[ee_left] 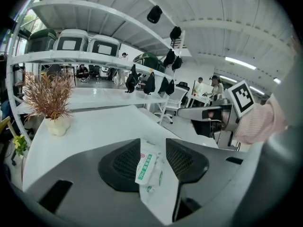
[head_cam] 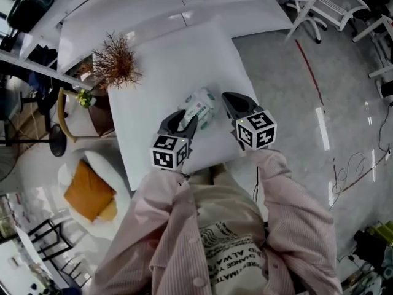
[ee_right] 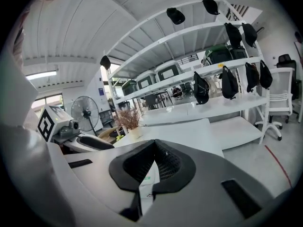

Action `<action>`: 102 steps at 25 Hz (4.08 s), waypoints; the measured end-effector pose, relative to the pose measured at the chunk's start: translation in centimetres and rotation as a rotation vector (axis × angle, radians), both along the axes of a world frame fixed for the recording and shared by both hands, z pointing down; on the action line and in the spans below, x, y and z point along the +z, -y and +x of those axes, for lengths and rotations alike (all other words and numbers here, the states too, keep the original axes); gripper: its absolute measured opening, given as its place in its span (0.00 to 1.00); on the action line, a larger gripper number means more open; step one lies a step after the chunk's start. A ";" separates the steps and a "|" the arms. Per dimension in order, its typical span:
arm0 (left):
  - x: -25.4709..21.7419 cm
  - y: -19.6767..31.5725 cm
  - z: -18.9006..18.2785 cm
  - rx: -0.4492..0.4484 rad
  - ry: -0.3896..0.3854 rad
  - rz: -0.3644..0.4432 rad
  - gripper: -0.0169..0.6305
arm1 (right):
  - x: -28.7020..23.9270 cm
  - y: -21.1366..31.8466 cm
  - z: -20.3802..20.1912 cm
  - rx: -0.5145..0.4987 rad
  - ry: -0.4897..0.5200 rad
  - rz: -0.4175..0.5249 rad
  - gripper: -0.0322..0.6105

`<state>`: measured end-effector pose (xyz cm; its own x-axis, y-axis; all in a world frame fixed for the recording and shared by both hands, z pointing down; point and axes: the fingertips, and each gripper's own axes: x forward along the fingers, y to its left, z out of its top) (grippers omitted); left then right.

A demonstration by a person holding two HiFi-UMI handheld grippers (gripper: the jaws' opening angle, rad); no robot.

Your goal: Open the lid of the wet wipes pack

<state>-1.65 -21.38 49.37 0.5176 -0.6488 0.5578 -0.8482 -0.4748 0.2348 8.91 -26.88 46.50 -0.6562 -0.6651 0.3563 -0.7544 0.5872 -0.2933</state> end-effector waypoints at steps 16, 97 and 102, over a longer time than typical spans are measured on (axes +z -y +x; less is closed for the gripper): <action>7.7 1.7 2.0 0.203 0.205 -0.101 0.29 | 8.2 1.6 -1.9 0.063 0.036 -0.125 0.05; 8.2 8.1 -4.3 0.064 0.080 0.087 0.05 | 15.3 0.9 -3.7 0.008 -0.258 -0.100 0.05; 9.0 8.5 -4.7 0.050 0.078 0.077 0.05 | 15.2 0.9 -3.6 0.010 -0.262 -0.094 0.05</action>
<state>-6.34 -29.93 58.40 0.5076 -0.6656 0.5471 -0.8371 -0.5313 0.1302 5.28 -27.81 61.74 -0.5275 -0.6268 0.5735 -0.8172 0.5590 -0.1407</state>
